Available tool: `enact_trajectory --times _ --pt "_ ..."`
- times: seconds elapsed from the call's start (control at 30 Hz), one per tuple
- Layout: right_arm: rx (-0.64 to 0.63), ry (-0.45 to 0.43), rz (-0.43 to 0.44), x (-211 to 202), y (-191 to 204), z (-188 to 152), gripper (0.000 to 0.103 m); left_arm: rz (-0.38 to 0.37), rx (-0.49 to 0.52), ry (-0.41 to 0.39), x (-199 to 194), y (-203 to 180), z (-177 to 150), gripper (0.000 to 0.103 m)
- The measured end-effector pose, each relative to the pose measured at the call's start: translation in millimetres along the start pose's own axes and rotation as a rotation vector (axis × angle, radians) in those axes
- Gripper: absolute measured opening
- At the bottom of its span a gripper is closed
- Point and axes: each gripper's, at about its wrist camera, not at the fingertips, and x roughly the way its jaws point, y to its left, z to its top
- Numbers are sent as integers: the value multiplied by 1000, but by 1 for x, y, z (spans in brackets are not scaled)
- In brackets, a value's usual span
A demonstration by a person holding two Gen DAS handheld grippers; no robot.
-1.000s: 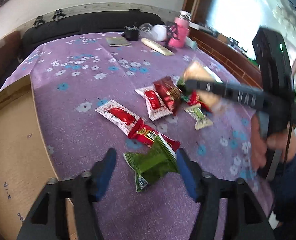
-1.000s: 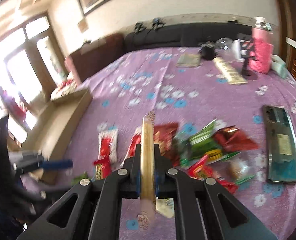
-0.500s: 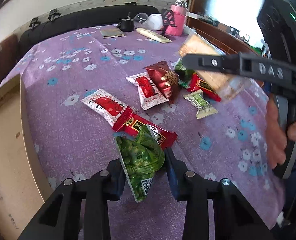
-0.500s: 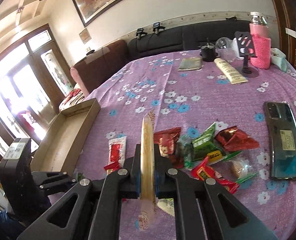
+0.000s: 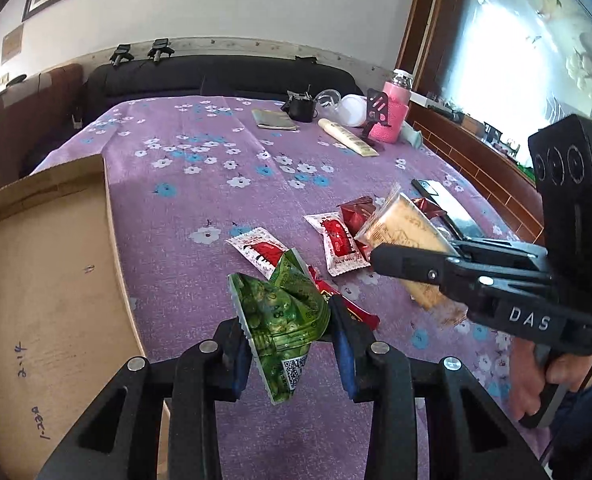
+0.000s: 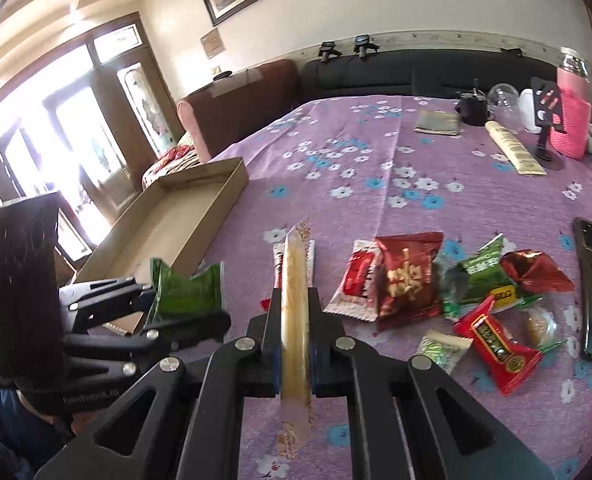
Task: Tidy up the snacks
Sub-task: 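Carry the green packet and biscuit bar with both grippers over the cardboard tray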
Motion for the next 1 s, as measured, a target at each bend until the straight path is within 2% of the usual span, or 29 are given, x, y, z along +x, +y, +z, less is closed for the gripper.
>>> enact_trajectory --times 0.27,0.63,0.8,1.0 --pt "-8 -8 10 1 1 0 9 13 -6 -49 -10 2 -1 37" --pt "-24 -16 35 2 6 -2 9 15 -57 -79 -28 19 -2 37" --pt "-3 -18 42 3 4 1 9 46 -83 -102 -43 39 -5 37" --pt "27 3 87 6 17 5 9 109 -164 -137 -68 86 -14 37"
